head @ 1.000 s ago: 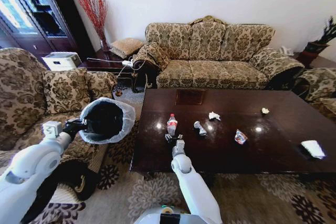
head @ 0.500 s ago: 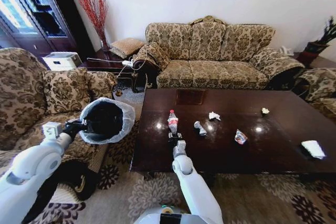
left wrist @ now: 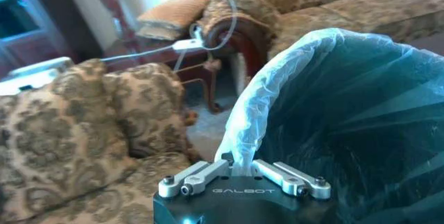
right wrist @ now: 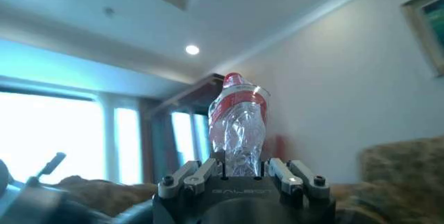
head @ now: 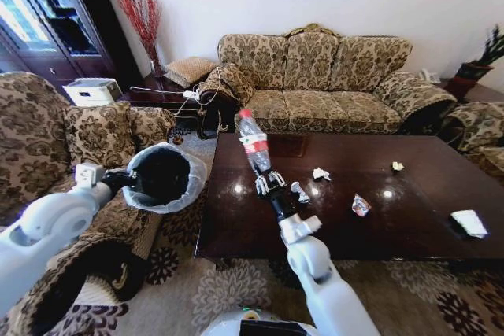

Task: Move to the front of the table and place the trash on the table into the trash bin.

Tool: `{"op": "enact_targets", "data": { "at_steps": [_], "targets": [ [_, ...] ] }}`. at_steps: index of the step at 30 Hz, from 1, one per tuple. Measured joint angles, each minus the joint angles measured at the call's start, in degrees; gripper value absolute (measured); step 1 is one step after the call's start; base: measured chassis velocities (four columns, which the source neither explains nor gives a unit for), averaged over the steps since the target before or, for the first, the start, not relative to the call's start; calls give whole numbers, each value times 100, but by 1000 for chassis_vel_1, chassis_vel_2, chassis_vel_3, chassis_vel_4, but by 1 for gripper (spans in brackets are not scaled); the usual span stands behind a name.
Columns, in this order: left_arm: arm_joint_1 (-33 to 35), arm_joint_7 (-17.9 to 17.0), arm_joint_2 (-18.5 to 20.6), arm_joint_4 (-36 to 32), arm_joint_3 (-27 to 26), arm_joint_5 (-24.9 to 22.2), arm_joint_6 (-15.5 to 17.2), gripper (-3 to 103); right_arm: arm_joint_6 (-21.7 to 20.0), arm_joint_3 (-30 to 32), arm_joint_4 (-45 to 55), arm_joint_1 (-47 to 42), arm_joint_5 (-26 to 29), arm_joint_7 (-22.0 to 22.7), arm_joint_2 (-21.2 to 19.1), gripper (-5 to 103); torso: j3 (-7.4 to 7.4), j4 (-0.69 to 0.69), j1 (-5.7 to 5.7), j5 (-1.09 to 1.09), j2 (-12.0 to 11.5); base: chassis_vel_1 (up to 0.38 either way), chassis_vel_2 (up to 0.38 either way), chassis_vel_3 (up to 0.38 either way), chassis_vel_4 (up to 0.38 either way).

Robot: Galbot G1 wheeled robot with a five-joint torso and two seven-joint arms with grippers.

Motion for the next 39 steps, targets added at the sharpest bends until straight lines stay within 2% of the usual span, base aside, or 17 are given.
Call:
{"op": "enact_targets", "data": {
  "at_steps": [2,6,11,19,20,22,23,24,25,27,28,31,32,34,37,38,39],
  "targets": [
    [-5,-196,177,-314,-9,-539,97,0,61,-545,83,91,87,-80,-70,22,0,0,0,0,0,0,0,0,0],
    [-4,-370,237,-759,-64,-899,177,0,136,-1013,-49,219,-122,-104,21,22,0,1,0,0,0,0,0,0,0],
    [114,-445,177,-1434,-155,-1093,270,0,179,-1413,-417,499,-462,-27,323,22,0,1,0,0,0,0,0,0,0],
    [185,-513,14,-1708,-204,-1196,337,0,168,-1528,-570,618,-730,204,405,22,0,2,0,-1,0,0,0,0,0],
    [189,-514,6,-1708,-204,-1196,341,0,157,-1525,-550,606,-745,210,388,33,0,1,0,-1,0,0,0,0,0],
    [191,-514,-4,-1703,-205,-1196,342,0,146,-1521,-507,579,-752,213,367,33,0,2,0,-1,0,0,0,0,0],
    [193,-513,-14,-1681,-204,-1194,343,0,135,-1511,-447,539,-754,215,340,44,0,1,0,-1,0,0,0,0,0],
    [193,-513,-15,-1677,-204,-1194,343,0,134,-1509,-438,532,-754,215,335,44,0,1,0,-1,0,0,0,0,0],
    [198,-514,-25,-1649,-198,-1190,343,0,131,-1492,-379,487,-757,215,303,55,0,1,0,-1,0,0,0,0,0],
    [203,-513,-39,-1620,-186,-1186,344,0,129,-1471,-320,441,-758,209,269,55,0,1,0,-1,0,0,0,0,0],
    [205,-511,-50,-1592,-174,-1182,345,0,128,-1460,-263,395,-758,202,238,65,0,1,0,-1,0,0,0,0,0],
    [207,-509,-63,-1548,-156,-1174,344,0,154,-1428,-199,343,-747,185,213,65,0,1,0,-1,0,0,0,0,0],
    [207,-507,-66,-1534,-151,-1171,344,0,167,-1420,-179,326,-737,176,209,77,0,1,0,0,0,0,0,0,0],
    [219,-507,-82,-1471,-138,-1154,344,0,211,-1336,-40,202,-687,122,168,87,0,1,0,0,0,0,0,0,0],
    [225,-507,-93,-1435,-133,-1136,344,0,239,-1263,54,115,-676,71,113,87,0,1,0,-1,0,0,0,0,0],
    [236,-506,-96,-1407,-132,-1100,347,0,271,-1185,144,29,-669,24,55,97,0,1,0,-1,0,0,0,0,0],
    [249,-503,-97,-1377,-131,-1071,353,0,295,-1112,233,-42,-655,-16,3,97,0,1,0,-1,0,0,0,0,0]
  ]
}}
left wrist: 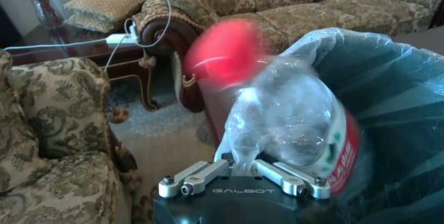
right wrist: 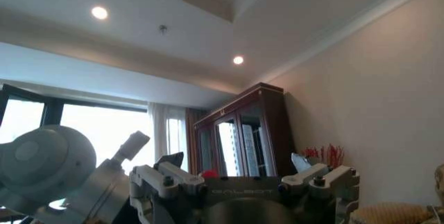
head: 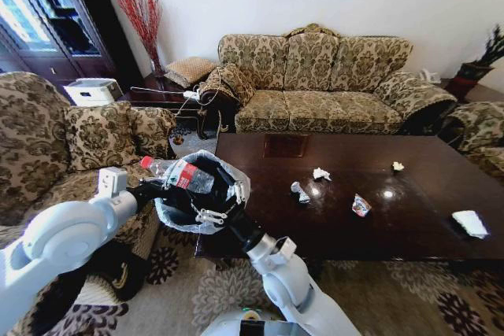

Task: Move to the front of the table and place the trash on the table into the trash bin.

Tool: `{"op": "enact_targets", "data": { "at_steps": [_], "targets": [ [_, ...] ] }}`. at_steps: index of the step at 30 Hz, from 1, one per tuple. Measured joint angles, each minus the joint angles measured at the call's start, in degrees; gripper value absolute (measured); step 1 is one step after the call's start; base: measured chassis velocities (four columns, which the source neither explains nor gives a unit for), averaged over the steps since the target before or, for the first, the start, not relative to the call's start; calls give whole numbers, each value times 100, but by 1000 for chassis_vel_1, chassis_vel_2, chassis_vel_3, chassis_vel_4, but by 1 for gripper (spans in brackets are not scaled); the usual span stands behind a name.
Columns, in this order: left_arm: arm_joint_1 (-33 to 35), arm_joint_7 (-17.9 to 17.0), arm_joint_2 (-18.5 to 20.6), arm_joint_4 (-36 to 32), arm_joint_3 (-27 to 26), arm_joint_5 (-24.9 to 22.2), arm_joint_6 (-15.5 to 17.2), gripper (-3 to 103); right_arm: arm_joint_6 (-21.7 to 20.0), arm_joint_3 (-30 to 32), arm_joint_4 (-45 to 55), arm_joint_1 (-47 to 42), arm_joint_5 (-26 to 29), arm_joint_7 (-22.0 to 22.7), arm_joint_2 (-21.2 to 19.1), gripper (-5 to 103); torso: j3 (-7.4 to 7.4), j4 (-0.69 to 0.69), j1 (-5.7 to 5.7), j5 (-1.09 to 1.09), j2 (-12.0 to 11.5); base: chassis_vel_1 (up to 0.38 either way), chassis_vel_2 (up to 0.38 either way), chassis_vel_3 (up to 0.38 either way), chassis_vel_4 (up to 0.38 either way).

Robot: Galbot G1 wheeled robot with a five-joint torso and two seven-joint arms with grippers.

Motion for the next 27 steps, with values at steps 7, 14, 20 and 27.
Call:
{"op": "enact_targets", "data": {
  "at_steps": [7,14,20,27],
  "targets": [
    [59,45,63,210,-4,78,72,0,71,367,589,-311,214,-77,-127,100,0,0,0,0,0,0,0,0,0],
    [32,11,138,413,-42,56,92,0,-283,1303,1071,-693,227,1600,-180,100,0,-1,0,0,0,0,0,0,0],
    [44,12,-117,231,-34,115,84,0,-1013,2006,-347,-681,313,3168,-105,100,1,0,0,3,0,0,0,0,0],
    [193,50,-457,-5,-87,247,73,0,-1110,2180,-1443,-418,398,3220,39,100,1,0,0,-1,0,0,0,0,0]
  ]
}}
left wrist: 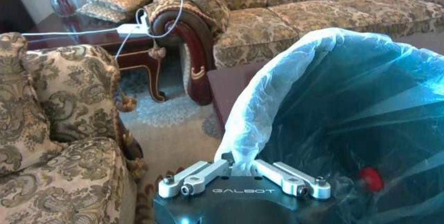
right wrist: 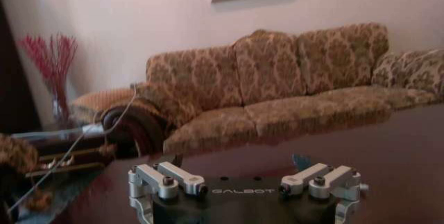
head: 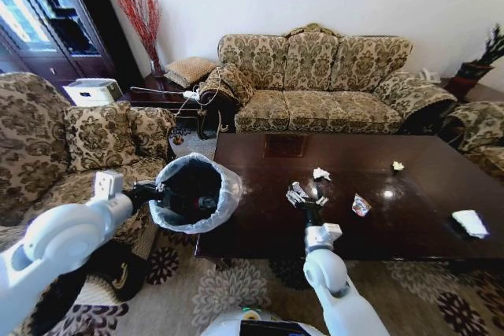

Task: Move to the front of the table and place the trash on the table into the trash bin.

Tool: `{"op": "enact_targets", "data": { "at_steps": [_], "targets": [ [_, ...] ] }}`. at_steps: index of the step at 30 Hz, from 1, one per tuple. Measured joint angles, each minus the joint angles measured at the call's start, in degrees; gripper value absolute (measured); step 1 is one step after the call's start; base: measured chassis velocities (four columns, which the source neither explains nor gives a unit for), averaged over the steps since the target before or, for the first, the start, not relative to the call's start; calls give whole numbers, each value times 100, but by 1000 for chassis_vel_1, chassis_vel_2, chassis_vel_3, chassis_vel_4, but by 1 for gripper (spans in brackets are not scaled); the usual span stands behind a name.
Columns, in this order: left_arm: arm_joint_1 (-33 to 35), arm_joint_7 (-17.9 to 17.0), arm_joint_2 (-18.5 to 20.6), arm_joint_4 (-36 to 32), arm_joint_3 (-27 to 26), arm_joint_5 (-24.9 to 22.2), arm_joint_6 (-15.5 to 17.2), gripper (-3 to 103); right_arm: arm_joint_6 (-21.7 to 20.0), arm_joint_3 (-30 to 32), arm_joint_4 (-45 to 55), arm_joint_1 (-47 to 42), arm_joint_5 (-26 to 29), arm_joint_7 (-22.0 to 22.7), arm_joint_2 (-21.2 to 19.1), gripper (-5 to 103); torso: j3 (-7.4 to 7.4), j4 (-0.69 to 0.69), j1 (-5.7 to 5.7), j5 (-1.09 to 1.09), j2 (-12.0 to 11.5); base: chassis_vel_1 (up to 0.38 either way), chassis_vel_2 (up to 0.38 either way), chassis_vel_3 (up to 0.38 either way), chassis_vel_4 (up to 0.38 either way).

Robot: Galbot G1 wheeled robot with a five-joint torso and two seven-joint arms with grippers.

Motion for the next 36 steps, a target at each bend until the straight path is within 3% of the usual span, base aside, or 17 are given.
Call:
{"op": "enact_targets", "data": {
  "at_steps": [8,15,21,25,27,34,36],
  "targets": [
    [99,118,-294,-37,32,234,-61,0,131,6,-822,371,-115,-146,94,100,0,1,0,0,0,-52,-68,47,57],
    [196,143,-322,-128,-67,262,-79,0,214,72,-1519,893,-129,-386,101,100,-1,0,0,8,0,-156,-146,157,167],
    [233,152,-355,-172,-71,259,-84,0,214,55,-2056,1211,-132,-530,150,100,0,-4,2,3,0,-112,-104,50,63],
    [263,147,-389,-176,-71,279,-97,0,185,3,-2413,1386,-80,-814,173,100,0,0,1,-7,0,0,0,0,0],
    [280,156,-400,-174,-69,343,-119,0,149,-39,-2546,1448,-84,-921,175,100,-1,4,0,0,0,71,48,-17,2],
    [260,194,-423,-116,-5,395,-187,0,-162,-85,-2840,1573,-159,-1074,206,103,0,-1,0,3,0,23,5,-3,2],
    [258,217,-444,-105,22,423,-203,0,-173,-90,-2910,1593,-167,-1106,224,99,0,-1,1,2,0,0,0,0,0]
  ]
}}
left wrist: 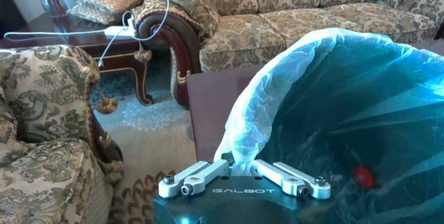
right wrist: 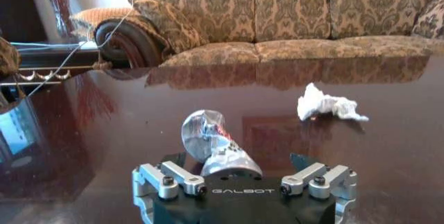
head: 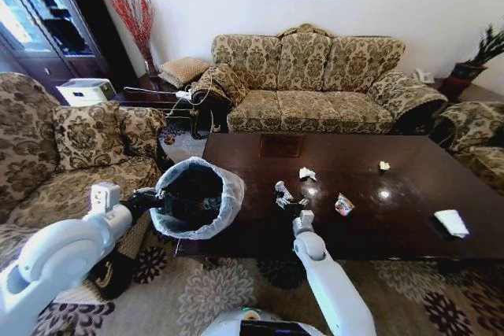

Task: Move to the front of the table and place the trash on the table into the trash bin.

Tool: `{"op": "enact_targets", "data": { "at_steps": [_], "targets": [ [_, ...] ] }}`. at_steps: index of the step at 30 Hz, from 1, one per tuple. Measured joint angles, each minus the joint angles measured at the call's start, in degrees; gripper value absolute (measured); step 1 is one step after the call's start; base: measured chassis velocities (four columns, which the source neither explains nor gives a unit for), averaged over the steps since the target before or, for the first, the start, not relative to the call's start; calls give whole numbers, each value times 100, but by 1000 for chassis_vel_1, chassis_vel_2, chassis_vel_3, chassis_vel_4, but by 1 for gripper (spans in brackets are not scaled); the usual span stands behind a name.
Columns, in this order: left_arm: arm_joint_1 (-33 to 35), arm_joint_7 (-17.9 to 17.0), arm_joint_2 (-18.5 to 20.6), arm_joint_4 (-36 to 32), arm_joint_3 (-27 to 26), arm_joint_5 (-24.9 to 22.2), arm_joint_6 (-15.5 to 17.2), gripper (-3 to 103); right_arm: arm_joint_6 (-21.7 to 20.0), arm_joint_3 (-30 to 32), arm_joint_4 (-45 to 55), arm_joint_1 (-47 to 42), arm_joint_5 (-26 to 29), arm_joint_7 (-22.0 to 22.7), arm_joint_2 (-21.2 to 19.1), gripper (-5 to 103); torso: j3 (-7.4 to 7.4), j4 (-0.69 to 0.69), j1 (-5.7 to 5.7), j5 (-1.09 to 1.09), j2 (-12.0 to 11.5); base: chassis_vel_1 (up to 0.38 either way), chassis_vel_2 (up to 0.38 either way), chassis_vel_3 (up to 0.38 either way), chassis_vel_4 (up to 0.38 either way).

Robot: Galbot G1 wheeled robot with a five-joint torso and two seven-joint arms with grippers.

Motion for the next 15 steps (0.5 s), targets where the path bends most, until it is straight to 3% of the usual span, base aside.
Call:
{"op": "enact_targets", "data": {
  "at_steps": [15],
  "targets": [
    [-2,67,-105,79,39,113,-72,0,40,-36,-7,-64,-13,1,53,60,0,1,-1,-1,0,0,0,0,0]
  ]
}}
